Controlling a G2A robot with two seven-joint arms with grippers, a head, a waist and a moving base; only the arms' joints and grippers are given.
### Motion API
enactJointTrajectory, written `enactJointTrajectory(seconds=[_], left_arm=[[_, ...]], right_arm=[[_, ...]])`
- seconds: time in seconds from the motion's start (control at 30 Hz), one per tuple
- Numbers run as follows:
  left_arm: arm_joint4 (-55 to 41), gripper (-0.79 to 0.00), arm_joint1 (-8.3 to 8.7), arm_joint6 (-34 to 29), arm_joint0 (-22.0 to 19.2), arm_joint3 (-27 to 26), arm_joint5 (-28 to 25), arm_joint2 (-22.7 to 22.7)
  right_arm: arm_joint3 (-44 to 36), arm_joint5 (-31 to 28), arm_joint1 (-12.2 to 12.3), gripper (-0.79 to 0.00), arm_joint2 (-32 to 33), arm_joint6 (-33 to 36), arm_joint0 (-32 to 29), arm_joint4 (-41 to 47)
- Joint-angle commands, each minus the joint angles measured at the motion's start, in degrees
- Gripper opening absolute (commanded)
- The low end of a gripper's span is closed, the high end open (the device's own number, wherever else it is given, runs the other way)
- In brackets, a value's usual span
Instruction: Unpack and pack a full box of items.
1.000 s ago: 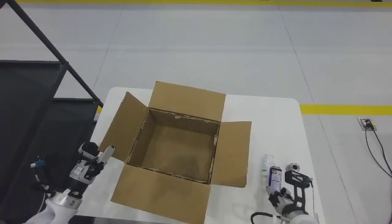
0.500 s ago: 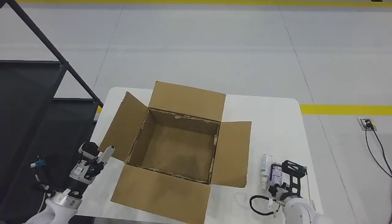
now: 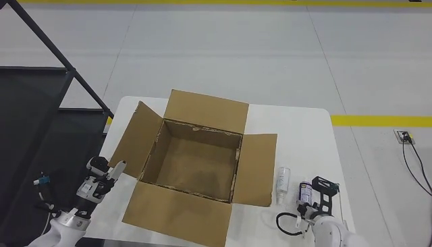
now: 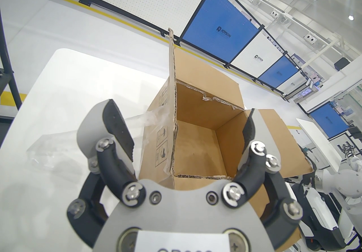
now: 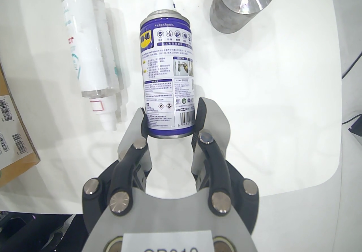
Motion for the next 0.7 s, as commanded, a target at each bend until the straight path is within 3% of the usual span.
enactJointTrajectory(seconds=[0.0, 0.03, 0.13, 0.23, 0.4, 0.57, 0.67], left_arm=[[0.00, 0.000, 0.00, 0.00, 0.00, 0.00, 0.00, 0.00], [0.00, 0.000, 0.00, 0.00, 0.00, 0.00, 0.00, 0.00], [0.00, 0.000, 0.00, 0.00, 0.00, 0.00, 0.00, 0.00], [0.00, 0.000, 0.00, 0.00, 0.00, 0.00, 0.00, 0.00], [0.00, 0.000, 0.00, 0.00, 0.00, 0.00, 0.00, 0.00], [0.00, 0.000, 0.00, 0.00, 0.00, 0.00, 0.00, 0.00], [0.00, 0.000, 0.00, 0.00, 0.00, 0.00, 0.00, 0.00]], right_arm=[[0.41, 0.62, 0.06, -0.397, -0.15, 0.20, 0.24, -0.29], [0.61, 0.92, 0.09, -0.366, -0.27, 0.36, 0.38, -0.47], [0.81, 1.52, 0.18, -0.151, -0.45, 0.55, 0.67, -0.58], [0.23, 1.88, 0.28, -0.120, -0.46, 0.37, 0.33, -0.39], [-3.95, 2.51, 0.31, -0.142, -0.22, -3.10, -2.36, 1.70], [-10.94, 2.34, 0.18, 0.000, 0.93, -10.78, -6.96, 7.91], [-14.76, 0.68, 0.03, 0.000, 1.67, -16.80, -9.76, 13.95]])
